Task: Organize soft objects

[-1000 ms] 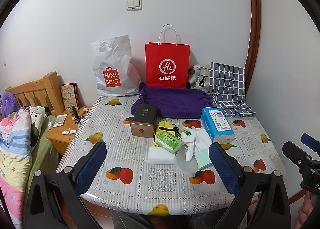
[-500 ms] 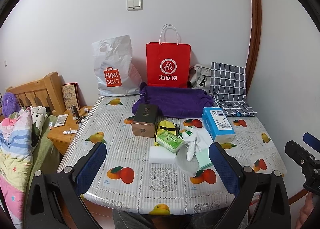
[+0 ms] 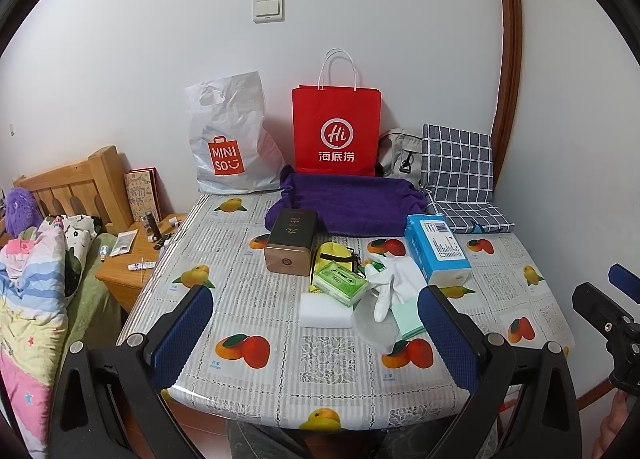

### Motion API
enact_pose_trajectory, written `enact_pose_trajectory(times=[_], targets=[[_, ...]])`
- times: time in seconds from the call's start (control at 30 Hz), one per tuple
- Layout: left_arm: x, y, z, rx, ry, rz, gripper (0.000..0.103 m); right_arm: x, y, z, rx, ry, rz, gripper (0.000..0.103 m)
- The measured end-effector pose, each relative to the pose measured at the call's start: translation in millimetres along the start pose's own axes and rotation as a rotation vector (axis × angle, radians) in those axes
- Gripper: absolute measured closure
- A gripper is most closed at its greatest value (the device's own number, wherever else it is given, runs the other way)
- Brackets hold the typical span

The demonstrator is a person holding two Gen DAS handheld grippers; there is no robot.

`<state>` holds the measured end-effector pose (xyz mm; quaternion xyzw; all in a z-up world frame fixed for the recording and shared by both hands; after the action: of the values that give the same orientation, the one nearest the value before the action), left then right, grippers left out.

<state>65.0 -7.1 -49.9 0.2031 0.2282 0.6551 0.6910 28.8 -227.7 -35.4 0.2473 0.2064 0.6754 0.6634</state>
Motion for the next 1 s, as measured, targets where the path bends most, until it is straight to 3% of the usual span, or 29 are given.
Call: enact_pose_trajectory(times=[1.0], targets=[[-1.4, -1.2, -4.6, 0.006, -0.006, 0.002, 0.0, 5.7, 8.2, -0.2, -0.024, 0.015, 0.013, 0.0]])
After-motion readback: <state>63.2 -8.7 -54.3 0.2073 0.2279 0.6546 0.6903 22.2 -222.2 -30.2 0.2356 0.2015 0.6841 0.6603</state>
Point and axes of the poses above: each gripper's, at about its wrist camera, not at the fingertips, and y roughly against the way its jaws point, x to its left, z to its top, the point moved 9 cm from there along -y, roughly the way its jaws point, and after that the axes turned 3 degrees about -z, right-handed, at the moved point
